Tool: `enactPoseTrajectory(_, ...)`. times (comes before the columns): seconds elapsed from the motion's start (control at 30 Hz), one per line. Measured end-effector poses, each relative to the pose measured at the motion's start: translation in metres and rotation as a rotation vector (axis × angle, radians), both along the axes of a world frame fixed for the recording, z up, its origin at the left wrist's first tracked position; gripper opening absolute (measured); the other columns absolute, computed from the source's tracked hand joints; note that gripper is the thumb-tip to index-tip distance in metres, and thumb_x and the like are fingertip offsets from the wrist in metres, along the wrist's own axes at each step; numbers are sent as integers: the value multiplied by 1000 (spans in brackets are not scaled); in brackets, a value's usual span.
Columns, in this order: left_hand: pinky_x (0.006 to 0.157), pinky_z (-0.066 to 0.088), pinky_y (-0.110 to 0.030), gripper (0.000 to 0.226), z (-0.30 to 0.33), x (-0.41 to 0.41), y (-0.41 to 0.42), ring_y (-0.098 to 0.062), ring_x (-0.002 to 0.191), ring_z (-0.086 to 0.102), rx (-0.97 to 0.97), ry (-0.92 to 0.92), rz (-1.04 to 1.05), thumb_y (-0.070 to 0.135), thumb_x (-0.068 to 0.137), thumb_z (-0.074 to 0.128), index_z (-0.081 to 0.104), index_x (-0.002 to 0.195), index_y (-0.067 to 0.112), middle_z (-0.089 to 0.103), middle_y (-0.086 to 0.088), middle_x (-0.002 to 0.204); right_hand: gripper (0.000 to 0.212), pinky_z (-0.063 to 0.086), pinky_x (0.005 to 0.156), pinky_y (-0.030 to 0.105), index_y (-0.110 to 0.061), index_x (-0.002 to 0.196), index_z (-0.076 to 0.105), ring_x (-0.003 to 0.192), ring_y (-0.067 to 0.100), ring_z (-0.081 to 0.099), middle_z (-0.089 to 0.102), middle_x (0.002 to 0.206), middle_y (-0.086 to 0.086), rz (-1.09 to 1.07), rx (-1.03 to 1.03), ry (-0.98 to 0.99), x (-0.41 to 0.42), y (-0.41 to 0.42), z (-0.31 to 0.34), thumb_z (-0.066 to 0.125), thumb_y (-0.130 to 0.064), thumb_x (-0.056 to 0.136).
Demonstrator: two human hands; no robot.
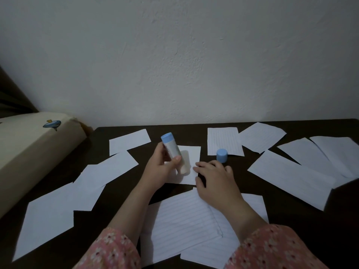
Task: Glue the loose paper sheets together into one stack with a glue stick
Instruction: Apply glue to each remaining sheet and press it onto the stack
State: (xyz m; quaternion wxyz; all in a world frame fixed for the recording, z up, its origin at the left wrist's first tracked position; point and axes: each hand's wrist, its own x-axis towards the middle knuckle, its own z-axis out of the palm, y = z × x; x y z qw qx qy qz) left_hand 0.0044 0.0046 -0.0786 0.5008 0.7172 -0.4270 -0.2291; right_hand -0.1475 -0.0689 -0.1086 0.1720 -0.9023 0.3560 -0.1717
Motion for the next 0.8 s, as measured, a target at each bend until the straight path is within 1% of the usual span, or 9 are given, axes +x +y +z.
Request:
enactPoseTrajectory(0.1,83,44,-20,45,-1,-2,4,-4,105,52,27,-119,-74,28,89,65,38,123,39,54,19,111,42,18,114,43,-33,137,48,138,11,25,38,147,-17,5,1,12,1,0,0,44,-41,97)
enactPoseTrajectory(0.2,78,45,-18,43,-1,-5,9,-7,100,55,44,-226,-87,26,88,66,40,120,35,55,15,108,41,17,113,42,-32,136,48,138,11,24,37,146,-17,18,2,21,0,0,0,45,-40,96)
enactPoseTrajectory(0.27,77,48,-18,43,-1,-6,11,-8,97,55,43,-269,-84,25,87,67,39,118,35,54,18,104,41,16,113,42,-32,136,47,138,11,23,36,146,-17,24,16,25,0,0,1,46,-40,95)
enactPoseTrajectory(0.3,77,49,-19,44,-1,-7,12,-8,95,56,43,-282,-86,24,86,68,39,117,37,53,20,102,41,16,113,42,-33,135,47,138,11,23,36,146,-17,25,24,27,0,0,2,47,-39,95)
enactPoseTrajectory(0.37,78,50,-22,45,-1,-9,12,-8,95,56,45,-303,-98,24,86,68,38,116,40,55,18,102,40,15,113,41,-32,134,48,138,11,22,35,146,-17,25,31,28,0,1,3,47,-39,95)
enactPoseTrajectory(0.5,77,52,-29,44,-3,-10,12,-11,90,57,54,-361,-144,25,85,69,40,115,42,61,5,104,39,17,114,42,-32,134,47,139,12,21,34,148,-15,24,22,51,1,1,4,45,-40,96)
enactPoseTrajectory(0.6,75,50,-27,45,-2,-11,11,-6,88,54,60,-393,-183,25,86,68,39,112,48,61,4,103,36,18,113,42,-31,131,47,138,12,23,36,146,-14,18,21,44,1,2,4,46,-38,96)
enactPoseTrajectory(0.7,78,50,-26,50,0,-12,10,-4,91,53,67,-397,-188,23,86,68,36,104,57,60,5,106,36,18,114,43,-30,131,48,137,11,24,37,145,-14,15,29,43,1,3,5,47,-37,95)
enactPoseTrajectory(0.8,81,51,-27,48,0,-11,11,-10,93,55,87,-378,-189,22,87,68,38,110,52,59,4,109,37,16,114,42,-31,132,48,138,11,23,37,145,-14,12,34,44,1,2,6,48,-36,95)
